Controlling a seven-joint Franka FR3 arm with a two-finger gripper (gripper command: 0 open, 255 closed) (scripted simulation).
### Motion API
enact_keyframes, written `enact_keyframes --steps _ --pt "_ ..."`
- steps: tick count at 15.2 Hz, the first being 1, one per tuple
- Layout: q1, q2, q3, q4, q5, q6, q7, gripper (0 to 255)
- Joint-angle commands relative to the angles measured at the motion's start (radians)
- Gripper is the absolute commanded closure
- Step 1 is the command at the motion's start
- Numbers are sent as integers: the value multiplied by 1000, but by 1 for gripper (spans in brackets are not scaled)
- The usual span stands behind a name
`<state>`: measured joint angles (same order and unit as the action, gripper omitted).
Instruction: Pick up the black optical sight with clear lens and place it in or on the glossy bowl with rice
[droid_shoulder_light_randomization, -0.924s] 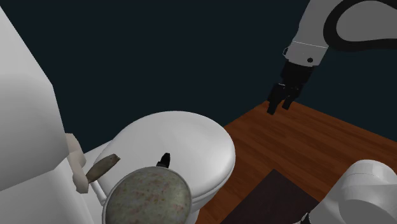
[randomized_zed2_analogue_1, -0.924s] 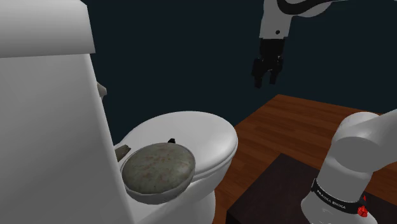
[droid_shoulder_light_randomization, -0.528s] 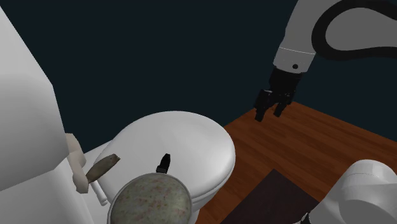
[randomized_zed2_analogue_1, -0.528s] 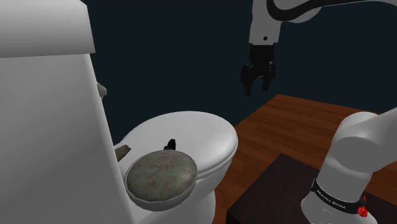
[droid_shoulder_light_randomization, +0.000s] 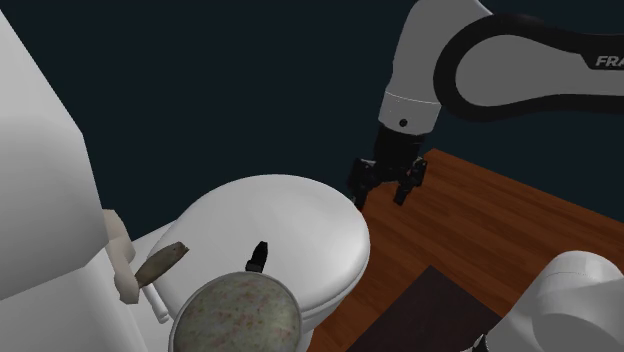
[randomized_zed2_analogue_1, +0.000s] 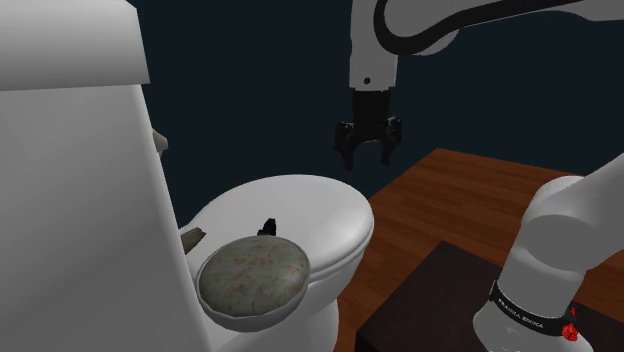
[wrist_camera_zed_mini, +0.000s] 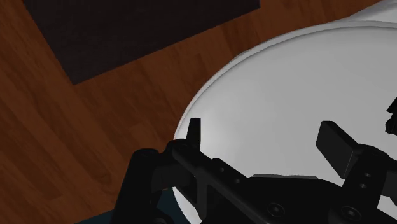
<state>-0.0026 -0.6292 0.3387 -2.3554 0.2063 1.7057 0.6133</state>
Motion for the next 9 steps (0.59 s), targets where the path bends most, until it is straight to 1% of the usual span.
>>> enact_keyframes --steps 1,5,9 --pt "-7 53 49 26 19 27 84 0" --pt "-28 181 148 96 31 87 249 0" --pt "-53 335 243 189 5 143 424 0"
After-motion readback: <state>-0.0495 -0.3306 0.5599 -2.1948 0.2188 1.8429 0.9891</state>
